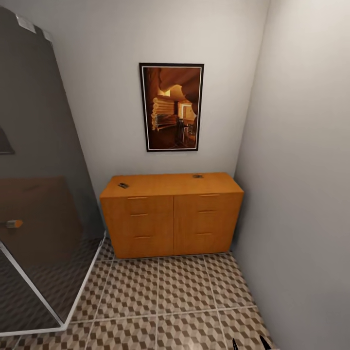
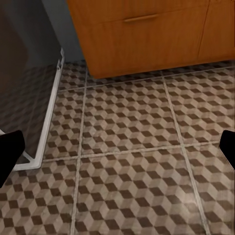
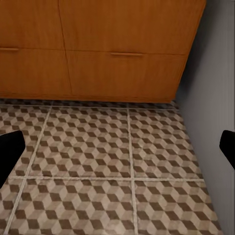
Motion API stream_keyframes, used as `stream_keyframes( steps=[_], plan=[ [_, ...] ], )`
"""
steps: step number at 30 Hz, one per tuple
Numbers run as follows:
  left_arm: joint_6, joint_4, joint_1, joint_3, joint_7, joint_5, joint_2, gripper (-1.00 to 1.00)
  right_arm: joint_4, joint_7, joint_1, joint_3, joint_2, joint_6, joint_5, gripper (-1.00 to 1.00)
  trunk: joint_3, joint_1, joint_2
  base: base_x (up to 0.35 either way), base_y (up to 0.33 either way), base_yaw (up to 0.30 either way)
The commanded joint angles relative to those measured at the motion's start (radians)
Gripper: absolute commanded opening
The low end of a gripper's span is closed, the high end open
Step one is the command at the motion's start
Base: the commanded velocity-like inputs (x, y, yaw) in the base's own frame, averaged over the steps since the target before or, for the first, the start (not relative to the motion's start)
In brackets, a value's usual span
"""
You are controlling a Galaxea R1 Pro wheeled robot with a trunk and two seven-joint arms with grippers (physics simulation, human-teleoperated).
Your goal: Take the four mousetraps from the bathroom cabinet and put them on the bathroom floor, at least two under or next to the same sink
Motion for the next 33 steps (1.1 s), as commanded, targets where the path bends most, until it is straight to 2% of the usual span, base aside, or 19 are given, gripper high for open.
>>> stream_keyframes(
  steps=[1,8,19,33],
  plan=[
    [-0.005,0.003,-0.002,-0.009,0.007,0.001,0.000,1.00,0.000,0.004,-0.001,0.008,0.000,-0.002,-0.011,1.00,-0.002,0.001,-0.002,0.201,-0.179,0.000],
    [-0.005,0.003,-0.002,-0.009,0.007,0.001,0.000,1.00,0.000,0.004,-0.001,0.008,0.000,-0.002,-0.011,1.00,-0.002,0.001,-0.002,0.178,-0.145,0.000],
    [-0.005,0.003,-0.002,-0.009,0.007,0.001,0.000,1.00,0.000,0.004,-0.001,0.008,0.000,-0.002,-0.011,1.00,-0.002,0.001,-0.002,0.109,-0.019,0.000],
    [-0.005,0.003,-0.002,-0.009,0.007,0.001,0.000,1.00,0.002,0.005,-0.001,0.008,-0.004,-0.002,-0.011,1.00,-0.002,0.001,-0.002,0.011,0.000,0.000]
  ],
)
